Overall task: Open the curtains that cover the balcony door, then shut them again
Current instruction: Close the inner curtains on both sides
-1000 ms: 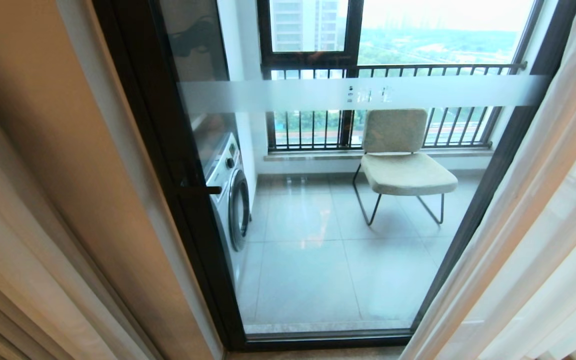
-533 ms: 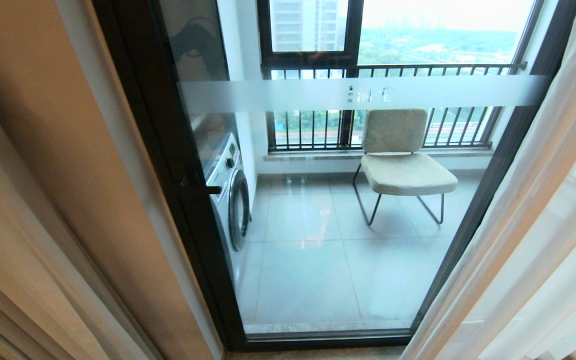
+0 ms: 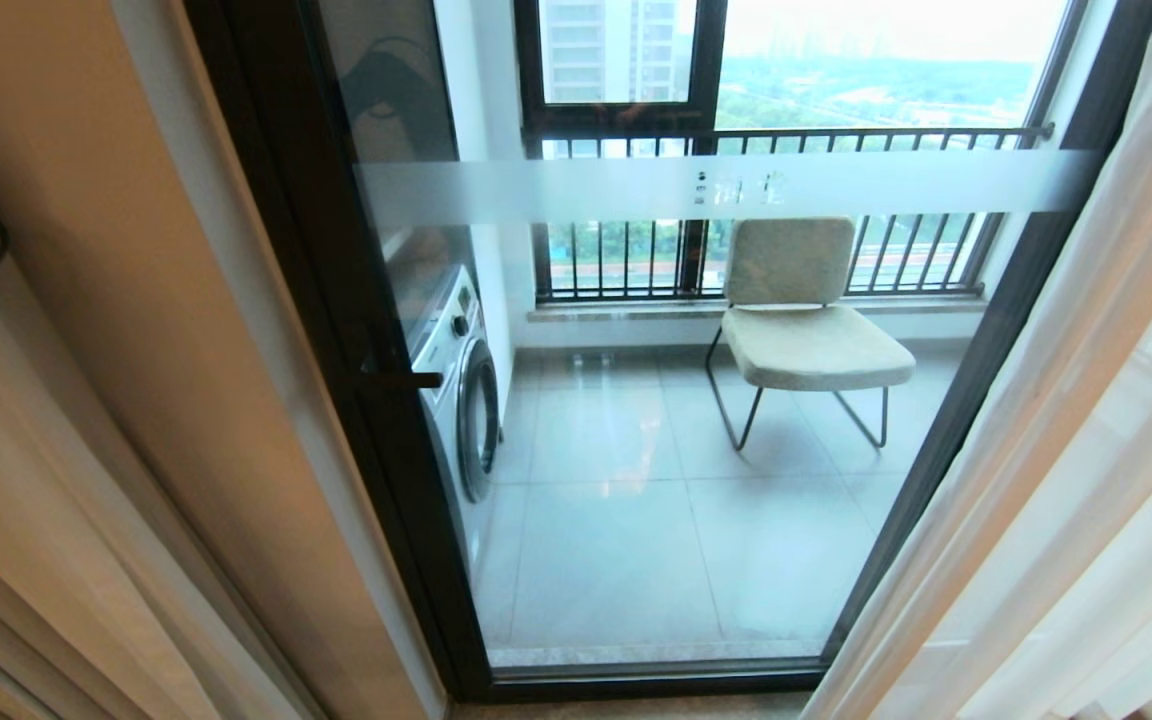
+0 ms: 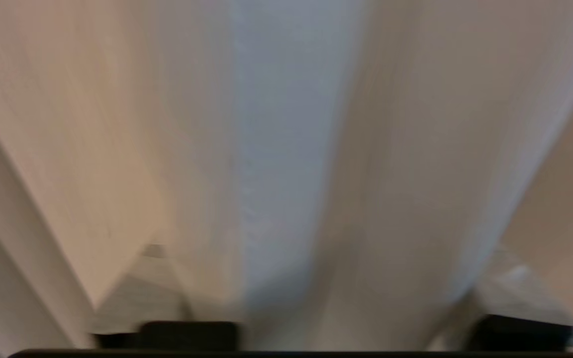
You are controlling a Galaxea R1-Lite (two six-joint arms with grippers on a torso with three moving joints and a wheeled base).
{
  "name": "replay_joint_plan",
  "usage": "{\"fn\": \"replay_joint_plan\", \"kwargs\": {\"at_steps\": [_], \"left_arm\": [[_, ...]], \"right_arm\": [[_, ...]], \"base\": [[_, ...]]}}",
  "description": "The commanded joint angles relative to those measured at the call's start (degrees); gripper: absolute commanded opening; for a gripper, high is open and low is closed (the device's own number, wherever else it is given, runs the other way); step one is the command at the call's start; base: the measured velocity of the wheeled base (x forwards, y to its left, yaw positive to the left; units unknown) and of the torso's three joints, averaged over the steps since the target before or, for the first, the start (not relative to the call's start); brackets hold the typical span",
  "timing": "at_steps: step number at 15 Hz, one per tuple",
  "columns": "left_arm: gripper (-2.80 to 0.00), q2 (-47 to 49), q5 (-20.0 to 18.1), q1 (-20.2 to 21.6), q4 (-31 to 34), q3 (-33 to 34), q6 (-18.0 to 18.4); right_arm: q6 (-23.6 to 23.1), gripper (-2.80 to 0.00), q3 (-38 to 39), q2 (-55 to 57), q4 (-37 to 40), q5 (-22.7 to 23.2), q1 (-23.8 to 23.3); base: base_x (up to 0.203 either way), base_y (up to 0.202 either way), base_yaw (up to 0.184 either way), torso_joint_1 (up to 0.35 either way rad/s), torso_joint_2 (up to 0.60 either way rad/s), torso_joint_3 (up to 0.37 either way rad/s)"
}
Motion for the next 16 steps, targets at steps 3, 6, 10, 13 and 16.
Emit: {"fn": "replay_joint_plan", "kwargs": {"at_steps": [3,6,10,13,16], "left_arm": [[-2.80,1.0,-0.8,-0.1,-2.6,-0.3,0.0],[-2.80,0.9,-1.0,-0.1,-2.7,-0.4,0.0],[-2.80,-0.7,-1.8,-0.7,-2.5,-0.2,0.0],[-2.80,-2.9,-1.8,-2.2,-2.2,0.2,0.0],[-2.80,-5.3,-1.9,-4.4,-2.1,0.7,-0.1]], "right_arm": [[0.0,-2.80,0.0,0.1,0.0,0.0,0.0],[0.0,-2.80,0.0,0.1,0.0,0.0,0.0],[-0.1,-2.80,0.0,0.1,0.0,0.0,0.0],[0.0,-2.80,0.0,0.1,0.0,0.0,0.0],[0.0,-2.80,0.0,0.1,0.0,0.0,0.0]], "base": [[0.000,0.000,0.000,0.000,0.00,0.000],[0.000,0.000,0.000,0.000,0.00,0.000],[0.000,0.000,0.000,0.000,0.00,0.000],[0.000,0.000,0.000,0.000,0.00,0.000],[0.000,0.000,0.000,0.000,0.00,0.000]]}}
